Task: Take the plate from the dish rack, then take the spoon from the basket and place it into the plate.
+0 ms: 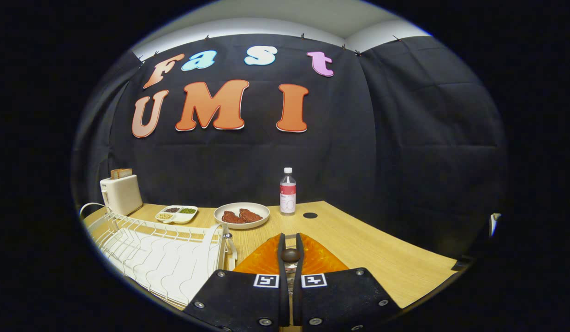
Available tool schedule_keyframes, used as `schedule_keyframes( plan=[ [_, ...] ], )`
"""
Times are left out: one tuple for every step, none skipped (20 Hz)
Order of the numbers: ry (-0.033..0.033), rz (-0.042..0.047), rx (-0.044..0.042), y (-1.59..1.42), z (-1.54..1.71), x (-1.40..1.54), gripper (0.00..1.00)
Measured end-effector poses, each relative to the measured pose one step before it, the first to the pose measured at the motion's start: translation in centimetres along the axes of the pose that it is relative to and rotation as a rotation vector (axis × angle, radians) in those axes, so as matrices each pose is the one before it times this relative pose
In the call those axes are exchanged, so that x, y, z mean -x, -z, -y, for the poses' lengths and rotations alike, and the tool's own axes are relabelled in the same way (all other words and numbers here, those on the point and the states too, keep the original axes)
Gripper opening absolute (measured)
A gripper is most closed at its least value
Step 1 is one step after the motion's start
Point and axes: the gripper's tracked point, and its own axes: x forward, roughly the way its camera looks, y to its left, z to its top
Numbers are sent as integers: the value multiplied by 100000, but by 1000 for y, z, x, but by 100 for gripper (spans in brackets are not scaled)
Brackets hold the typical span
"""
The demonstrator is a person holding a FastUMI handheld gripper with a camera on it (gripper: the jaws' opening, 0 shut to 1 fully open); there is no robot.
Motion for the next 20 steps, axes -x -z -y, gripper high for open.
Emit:
schedule_keyframes(
  plan=[
    [238,914,1090,-794,228,360,3],
    [100,1277,943,-869,262,495,3],
    [-247,1488,-110,-926,223,554,3],
    [-573,1221,-656,-933,106,760,3],
    [-547,1070,-604,-946,143,987,3],
    [-548,1121,-340,-871,49,985,2],
    [-705,823,-269,-766,29,995,2],
    [-958,568,-522,-659,-152,1136,2],
    [-1357,767,-315,-765,-311,1268,2],
    [-1117,891,353,-658,-377,1305,2],
    [-924,645,677,-479,-210,1230,2],
    [-1254,542,220,-487,-497,1343,2],
    [-1705,158,-487,-365,-725,1421,2],
    [-2329,170,-1142,-63,-1015,1467,2],
    [-2787,87,-769,-43,-1194,1375,2],
    [-2899,-44,81,243,-1380,1191,2],
    [-2273,-323,378,457,-1195,985,2],
    [-2659,167,27,329,-1289,872,2],
    [-2773,-268,-261,466,-1309,760,2],
    [-2491,-1002,-632,776,-1292,680,2]
  ],
)
